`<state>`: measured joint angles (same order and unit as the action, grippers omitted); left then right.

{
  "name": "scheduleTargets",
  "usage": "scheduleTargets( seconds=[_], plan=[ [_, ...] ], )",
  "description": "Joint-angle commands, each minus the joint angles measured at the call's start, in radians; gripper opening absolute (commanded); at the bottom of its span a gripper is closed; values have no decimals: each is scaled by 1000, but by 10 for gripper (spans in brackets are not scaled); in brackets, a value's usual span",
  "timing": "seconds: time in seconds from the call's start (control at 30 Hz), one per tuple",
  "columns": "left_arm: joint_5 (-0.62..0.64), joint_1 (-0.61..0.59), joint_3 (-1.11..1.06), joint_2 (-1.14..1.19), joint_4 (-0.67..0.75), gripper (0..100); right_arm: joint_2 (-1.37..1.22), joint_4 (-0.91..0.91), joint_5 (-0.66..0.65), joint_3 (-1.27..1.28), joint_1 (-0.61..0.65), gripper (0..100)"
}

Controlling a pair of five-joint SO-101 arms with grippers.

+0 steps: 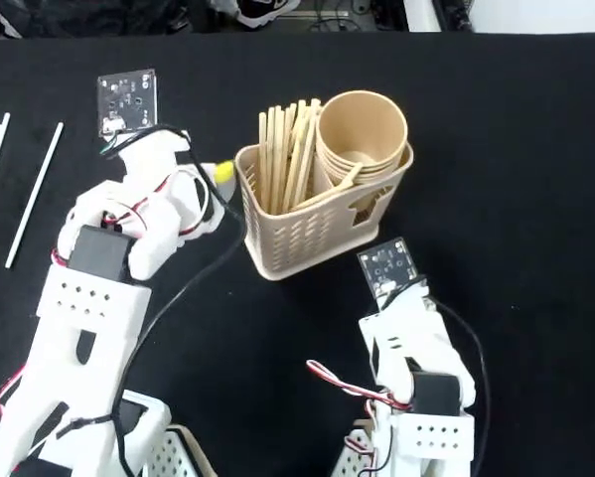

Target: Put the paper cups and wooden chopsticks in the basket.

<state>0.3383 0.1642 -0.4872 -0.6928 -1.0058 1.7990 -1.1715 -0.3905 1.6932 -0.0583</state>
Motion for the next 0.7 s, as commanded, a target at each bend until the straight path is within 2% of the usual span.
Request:
scheduleTargets(
  seconds=[0.0, 0.2, 0.4, 0.57, 0.67],
  plan=[
    [43, 39, 1, -31, 41, 194, 67, 2, -3, -8, 12, 14],
    [60, 148, -4, -23, 75, 191, 67, 2, -3, -8, 12, 14],
    [60, 107, -145, 51, 216, 182, 67, 0, -3, -8, 11, 13],
    [54, 93, -156, 97, 229, 34, 67, 0, -3, -8, 11, 13],
    [51, 101, -122, 89, 229, 31, 67, -2, -3, -8, 11, 13]
  ],
)
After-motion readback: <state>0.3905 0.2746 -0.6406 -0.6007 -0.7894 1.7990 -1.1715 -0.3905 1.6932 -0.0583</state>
